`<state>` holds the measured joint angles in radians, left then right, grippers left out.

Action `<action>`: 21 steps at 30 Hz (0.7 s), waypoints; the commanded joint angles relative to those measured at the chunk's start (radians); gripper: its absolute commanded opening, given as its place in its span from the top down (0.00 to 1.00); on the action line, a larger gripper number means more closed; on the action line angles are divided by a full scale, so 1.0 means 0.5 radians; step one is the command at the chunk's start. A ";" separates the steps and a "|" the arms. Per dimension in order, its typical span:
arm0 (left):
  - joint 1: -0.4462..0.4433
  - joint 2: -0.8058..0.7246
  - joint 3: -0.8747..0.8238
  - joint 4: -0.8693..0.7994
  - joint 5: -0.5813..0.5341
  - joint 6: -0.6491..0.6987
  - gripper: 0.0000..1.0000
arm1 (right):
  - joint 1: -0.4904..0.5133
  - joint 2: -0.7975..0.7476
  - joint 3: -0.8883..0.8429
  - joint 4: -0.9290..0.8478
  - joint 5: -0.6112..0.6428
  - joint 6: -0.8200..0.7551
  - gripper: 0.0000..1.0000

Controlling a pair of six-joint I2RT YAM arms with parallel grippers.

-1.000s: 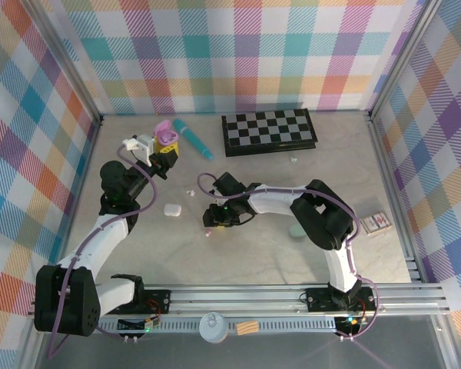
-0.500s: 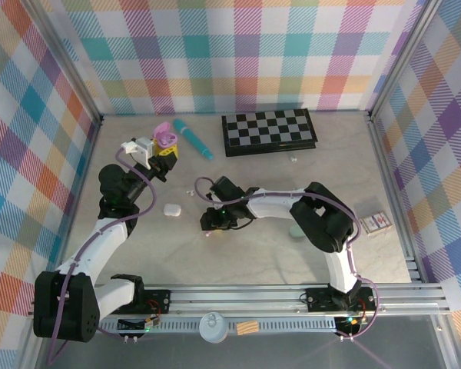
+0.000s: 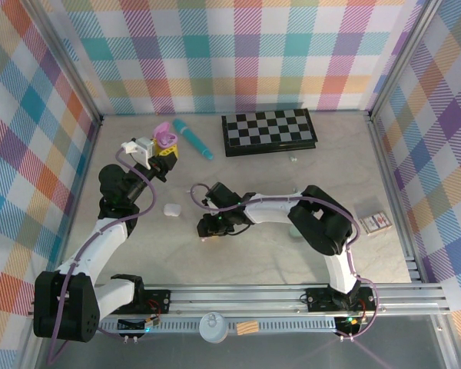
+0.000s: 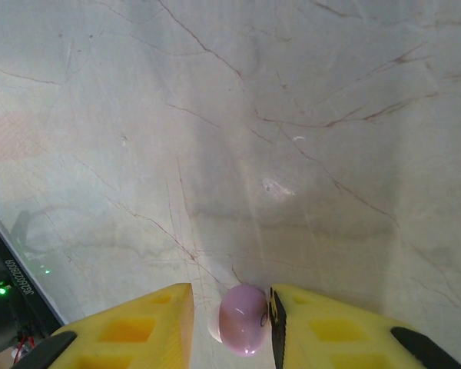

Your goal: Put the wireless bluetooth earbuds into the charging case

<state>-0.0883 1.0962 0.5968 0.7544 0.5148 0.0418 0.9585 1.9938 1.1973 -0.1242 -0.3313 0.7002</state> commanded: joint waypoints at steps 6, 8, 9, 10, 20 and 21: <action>0.026 -0.049 -0.025 0.087 0.046 -0.003 0.74 | -0.003 -0.059 -0.048 0.171 -0.062 0.064 0.70; 0.026 -0.050 -0.029 0.090 0.039 -0.002 0.74 | -0.003 -0.046 -0.041 0.155 -0.058 0.063 0.71; 0.026 -0.048 -0.031 0.094 0.030 -0.003 0.74 | -0.003 -0.039 -0.041 0.149 -0.055 0.062 0.71; 0.024 -0.045 -0.031 0.094 0.030 -0.003 0.74 | -0.003 -0.036 -0.046 0.152 -0.058 0.066 0.71; 0.026 -0.042 -0.031 0.093 0.025 0.002 0.74 | -0.002 -0.003 -0.066 0.116 -0.088 0.045 0.70; 0.026 -0.041 -0.031 0.094 0.023 0.002 0.74 | -0.001 -0.002 -0.071 0.111 -0.094 0.042 0.70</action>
<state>-0.0883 1.0962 0.5915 0.7609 0.5144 0.0418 0.9585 1.9926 1.1793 -0.0677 -0.3500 0.7223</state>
